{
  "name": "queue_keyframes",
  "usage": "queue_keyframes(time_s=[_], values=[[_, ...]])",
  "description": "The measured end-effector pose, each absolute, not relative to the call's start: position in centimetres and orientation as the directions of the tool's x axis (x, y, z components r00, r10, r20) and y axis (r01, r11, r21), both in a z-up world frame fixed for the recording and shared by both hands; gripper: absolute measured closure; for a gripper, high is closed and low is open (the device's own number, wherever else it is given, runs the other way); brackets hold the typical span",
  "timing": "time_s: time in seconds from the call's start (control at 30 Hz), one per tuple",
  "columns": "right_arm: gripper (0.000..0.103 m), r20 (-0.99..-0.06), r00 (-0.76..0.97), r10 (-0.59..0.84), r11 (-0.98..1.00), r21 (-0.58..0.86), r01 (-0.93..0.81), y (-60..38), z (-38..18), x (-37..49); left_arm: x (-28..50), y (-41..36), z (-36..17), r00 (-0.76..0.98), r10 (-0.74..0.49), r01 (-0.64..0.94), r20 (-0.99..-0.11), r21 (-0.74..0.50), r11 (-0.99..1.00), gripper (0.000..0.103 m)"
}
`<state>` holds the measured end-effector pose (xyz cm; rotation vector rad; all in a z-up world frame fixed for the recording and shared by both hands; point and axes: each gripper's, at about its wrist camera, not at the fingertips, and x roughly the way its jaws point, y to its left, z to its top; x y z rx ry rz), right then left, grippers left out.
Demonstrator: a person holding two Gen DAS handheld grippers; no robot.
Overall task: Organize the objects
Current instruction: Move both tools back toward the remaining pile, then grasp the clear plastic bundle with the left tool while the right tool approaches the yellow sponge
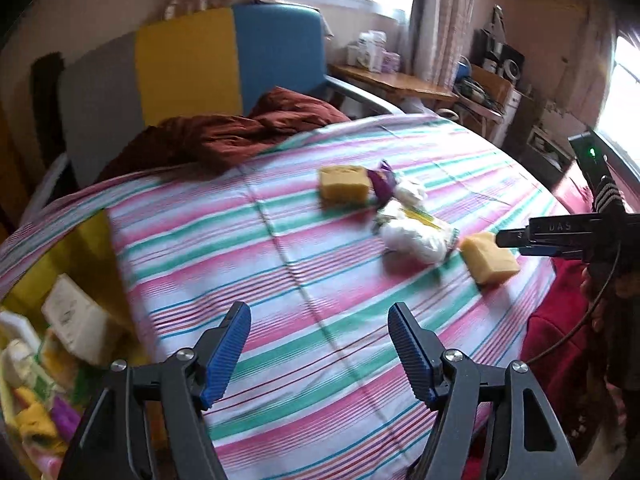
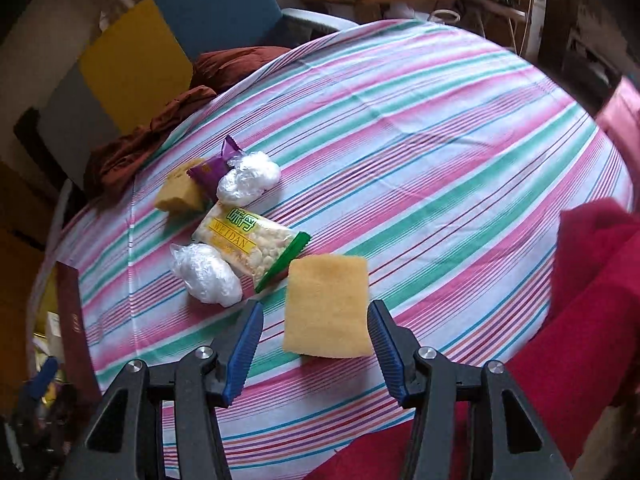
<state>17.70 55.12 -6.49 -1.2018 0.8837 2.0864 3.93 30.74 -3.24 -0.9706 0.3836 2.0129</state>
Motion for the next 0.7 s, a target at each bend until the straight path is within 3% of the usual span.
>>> queue_keyframes(time_s=[0.43, 0.7], values=[[0.048, -0.855, -0.506, 0.111, -0.582, 0.357, -0.731, 55.6, -6.6, 18.4, 1.8, 40.0, -6.0, -0.103, 0.604, -0.775, -0.790, -0.317, -0.547, 0.031], [0.048, -0.837, -0.540, 0.093, -0.578, 0.396, -0.713, 55.7, -6.6, 18.5, 1.0, 44.8, -7.8, -0.087, 0.597, -0.737, -0.798, -0.352, -0.577, 0.031]])
